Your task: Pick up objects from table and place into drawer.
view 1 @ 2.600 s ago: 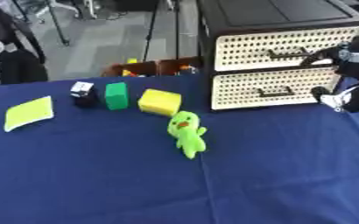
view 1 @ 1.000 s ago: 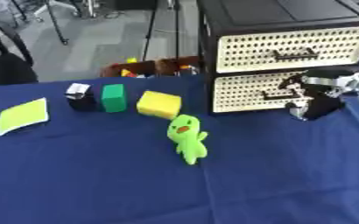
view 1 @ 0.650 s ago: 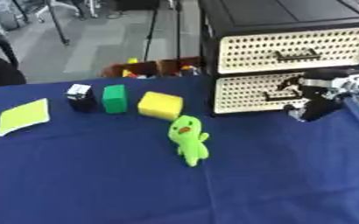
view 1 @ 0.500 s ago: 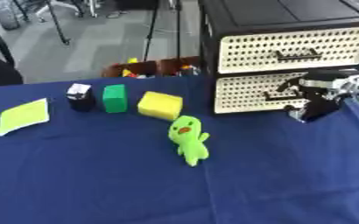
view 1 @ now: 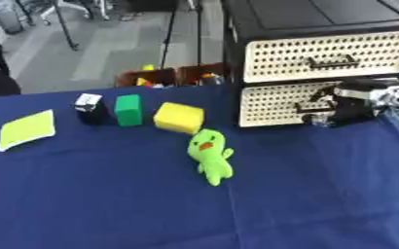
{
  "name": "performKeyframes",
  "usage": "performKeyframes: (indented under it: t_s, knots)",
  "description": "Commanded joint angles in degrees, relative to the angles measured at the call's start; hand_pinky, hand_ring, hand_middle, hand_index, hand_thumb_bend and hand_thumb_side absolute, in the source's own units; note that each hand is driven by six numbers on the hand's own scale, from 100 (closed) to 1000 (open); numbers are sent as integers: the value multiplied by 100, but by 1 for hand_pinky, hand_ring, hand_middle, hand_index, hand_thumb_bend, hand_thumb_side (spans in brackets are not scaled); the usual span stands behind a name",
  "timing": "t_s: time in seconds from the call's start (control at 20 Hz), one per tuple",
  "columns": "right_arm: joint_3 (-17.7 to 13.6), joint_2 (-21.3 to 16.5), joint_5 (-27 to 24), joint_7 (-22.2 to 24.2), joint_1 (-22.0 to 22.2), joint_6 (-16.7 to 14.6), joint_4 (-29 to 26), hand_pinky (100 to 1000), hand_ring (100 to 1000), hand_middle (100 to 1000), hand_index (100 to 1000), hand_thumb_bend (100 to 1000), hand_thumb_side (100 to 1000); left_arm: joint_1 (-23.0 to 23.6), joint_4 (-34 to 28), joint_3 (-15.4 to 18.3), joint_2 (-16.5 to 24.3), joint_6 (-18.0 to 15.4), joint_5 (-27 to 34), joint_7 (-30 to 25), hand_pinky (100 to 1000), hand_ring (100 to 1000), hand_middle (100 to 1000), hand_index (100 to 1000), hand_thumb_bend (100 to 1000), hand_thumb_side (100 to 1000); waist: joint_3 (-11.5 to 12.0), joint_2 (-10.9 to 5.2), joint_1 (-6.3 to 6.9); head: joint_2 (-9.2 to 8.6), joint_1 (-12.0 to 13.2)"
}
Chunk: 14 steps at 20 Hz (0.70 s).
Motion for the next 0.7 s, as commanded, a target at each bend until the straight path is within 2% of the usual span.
performKeyframes:
  t_s: [0.05, 0.25, 0.4, 0.7]
  knots:
    - [-50, -99, -55, -10, -125, -31, 36, 100, 216, 100, 917, 366, 830, -60, -102, 39, 116, 11, 12, 3, 556, 658, 674, 833, 171, 905, 16, -92, -10, -72, -14]
    - [-27, -96, -125, 83, -102, -65, 56, 100, 216, 100, 896, 350, 796, -53, -102, 52, 111, 14, 8, 24, 557, 658, 673, 834, 171, 901, 16, -89, 2, -54, -12]
    - [-4, -109, -193, 216, -86, -105, 22, 100, 220, 100, 897, 314, 714, -58, -102, 52, 111, 16, 7, 31, 556, 658, 672, 834, 171, 902, 6, -87, -3, -46, -11]
    - [7, -118, -167, 355, -64, -102, 33, 100, 222, 100, 883, 313, 717, -62, -102, 52, 108, 24, 13, 40, 557, 657, 671, 834, 171, 901, 6, -79, -8, -38, -3]
